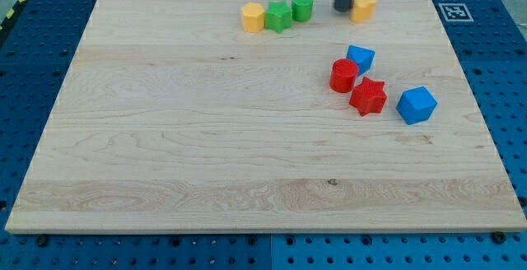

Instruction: Move the yellow heart towards the blue triangle

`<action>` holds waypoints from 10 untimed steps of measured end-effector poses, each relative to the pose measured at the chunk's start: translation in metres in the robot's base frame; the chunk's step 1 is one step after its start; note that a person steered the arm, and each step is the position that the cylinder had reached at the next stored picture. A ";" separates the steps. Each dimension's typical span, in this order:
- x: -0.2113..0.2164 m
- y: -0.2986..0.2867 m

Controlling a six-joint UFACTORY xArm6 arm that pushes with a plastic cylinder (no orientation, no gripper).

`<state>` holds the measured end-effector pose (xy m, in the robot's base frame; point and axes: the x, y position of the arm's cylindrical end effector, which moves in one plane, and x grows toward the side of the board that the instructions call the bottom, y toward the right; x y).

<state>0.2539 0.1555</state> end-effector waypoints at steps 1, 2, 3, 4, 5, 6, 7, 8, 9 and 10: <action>0.001 0.004; 0.000 0.030; -0.032 0.031; 0.002 0.089; 0.069 0.100; 0.038 0.098; 0.013 0.092; 0.019 0.066; 0.073 0.071; 0.059 0.069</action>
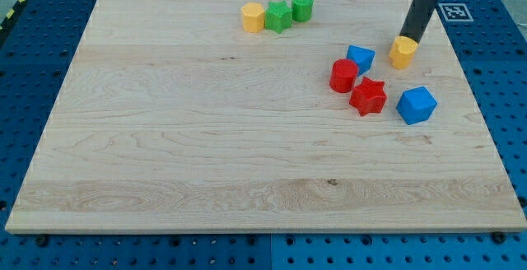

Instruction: Move the yellow heart towards the blue triangle

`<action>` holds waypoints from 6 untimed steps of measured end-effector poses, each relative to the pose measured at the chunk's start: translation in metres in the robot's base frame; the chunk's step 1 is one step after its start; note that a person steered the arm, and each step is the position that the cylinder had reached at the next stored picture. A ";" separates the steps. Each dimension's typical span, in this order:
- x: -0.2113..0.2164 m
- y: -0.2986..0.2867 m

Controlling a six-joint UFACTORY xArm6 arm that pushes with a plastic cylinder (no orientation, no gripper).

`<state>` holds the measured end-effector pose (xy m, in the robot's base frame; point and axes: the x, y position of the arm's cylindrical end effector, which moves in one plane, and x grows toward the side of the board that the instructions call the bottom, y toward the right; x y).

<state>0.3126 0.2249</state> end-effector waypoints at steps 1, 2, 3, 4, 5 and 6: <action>-0.027 -0.032; -0.003 -0.051; 0.031 -0.051; 0.024 -0.063; -0.013 -0.050; -0.002 0.006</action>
<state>0.3105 0.2314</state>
